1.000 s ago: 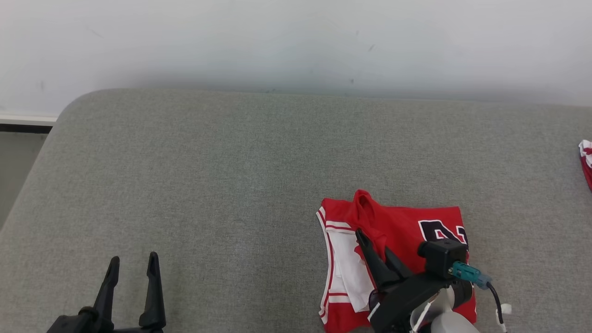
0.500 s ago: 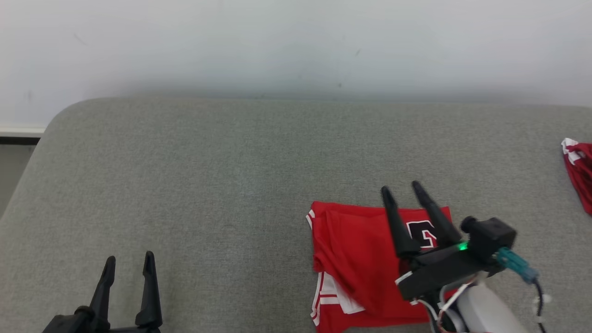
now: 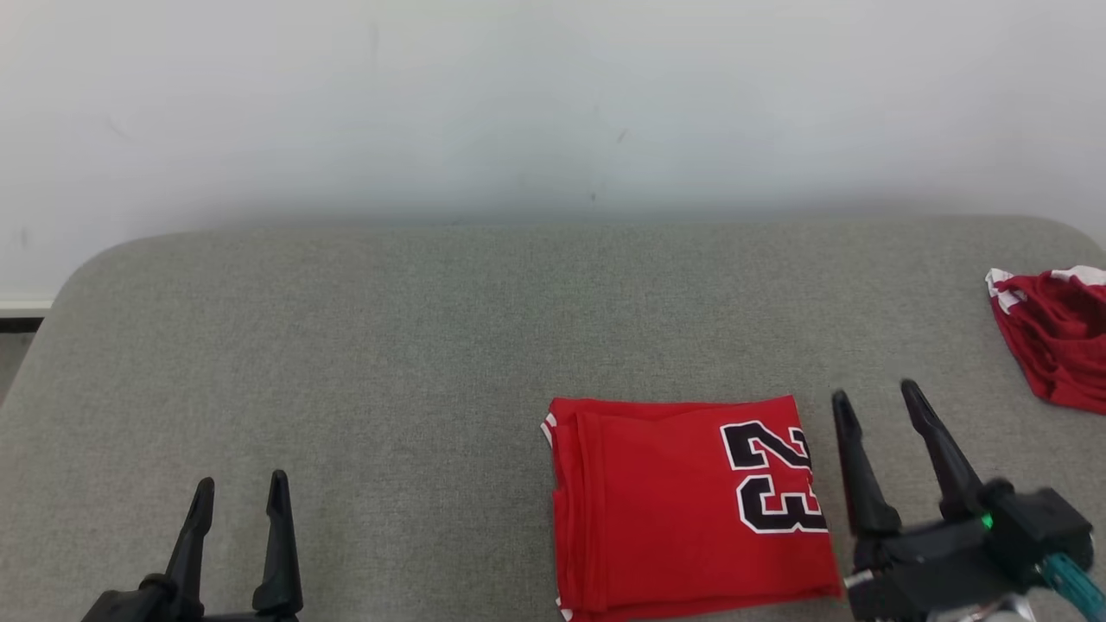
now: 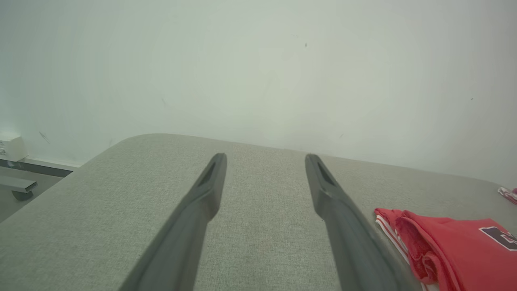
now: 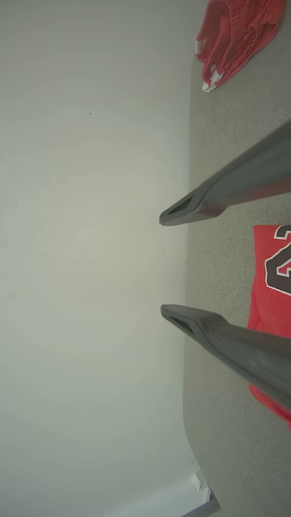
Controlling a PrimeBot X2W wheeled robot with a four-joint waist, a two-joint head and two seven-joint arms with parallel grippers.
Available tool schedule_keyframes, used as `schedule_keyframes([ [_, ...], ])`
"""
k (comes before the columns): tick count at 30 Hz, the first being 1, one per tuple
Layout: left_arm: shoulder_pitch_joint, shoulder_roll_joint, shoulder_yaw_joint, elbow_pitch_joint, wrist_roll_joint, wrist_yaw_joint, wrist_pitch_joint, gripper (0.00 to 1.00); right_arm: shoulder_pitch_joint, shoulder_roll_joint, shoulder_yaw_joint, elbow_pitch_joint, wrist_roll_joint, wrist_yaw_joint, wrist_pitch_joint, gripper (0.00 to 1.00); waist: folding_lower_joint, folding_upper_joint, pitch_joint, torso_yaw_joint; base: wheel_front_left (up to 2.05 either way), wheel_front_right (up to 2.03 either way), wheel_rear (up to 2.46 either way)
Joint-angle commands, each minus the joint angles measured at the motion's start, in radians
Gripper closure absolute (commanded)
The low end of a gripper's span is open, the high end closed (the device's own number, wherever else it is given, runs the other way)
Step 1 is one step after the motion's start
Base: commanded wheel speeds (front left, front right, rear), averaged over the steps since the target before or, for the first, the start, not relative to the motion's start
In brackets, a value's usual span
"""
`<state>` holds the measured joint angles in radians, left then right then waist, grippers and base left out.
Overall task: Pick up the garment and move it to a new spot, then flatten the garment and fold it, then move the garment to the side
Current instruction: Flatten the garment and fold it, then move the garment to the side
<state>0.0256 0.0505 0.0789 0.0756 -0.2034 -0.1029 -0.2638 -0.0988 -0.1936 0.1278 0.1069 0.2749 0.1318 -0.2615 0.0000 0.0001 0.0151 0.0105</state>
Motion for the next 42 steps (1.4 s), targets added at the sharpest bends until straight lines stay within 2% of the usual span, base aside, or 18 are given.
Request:
schedule_keyframes([
  [1,0.011,0.000,-0.002,-0.009,0.012,0.004,0.000,0.00,0.035,0.007,-0.023,-0.018,-0.018,-0.003,-0.004,0.00,0.0000,-0.0001,-0.011,-0.005,0.00,0.00,0.00],
  [7,0.028,0.000,-0.010,-0.024,0.022,0.013,0.000,0.00,0.145,0.045,-0.104,-0.075,-0.064,-0.003,-0.004,0.00,0.0000,-0.0001,-0.030,-0.001,0.00,0.00,0.00],
  [15,0.046,0.000,-0.013,-0.003,0.047,0.004,0.000,0.00,0.219,0.075,-0.124,-0.105,-0.091,-0.003,-0.005,0.00,0.0000,-0.0001,-0.051,0.006,0.00,0.00,0.00],
  [42,0.063,0.012,-0.035,0.054,0.084,0.008,0.000,0.00,0.219,0.109,-0.125,-0.061,-0.169,-0.003,0.029,0.00,0.0000,-0.0001,-0.063,0.018,0.00,0.00,0.00],
])
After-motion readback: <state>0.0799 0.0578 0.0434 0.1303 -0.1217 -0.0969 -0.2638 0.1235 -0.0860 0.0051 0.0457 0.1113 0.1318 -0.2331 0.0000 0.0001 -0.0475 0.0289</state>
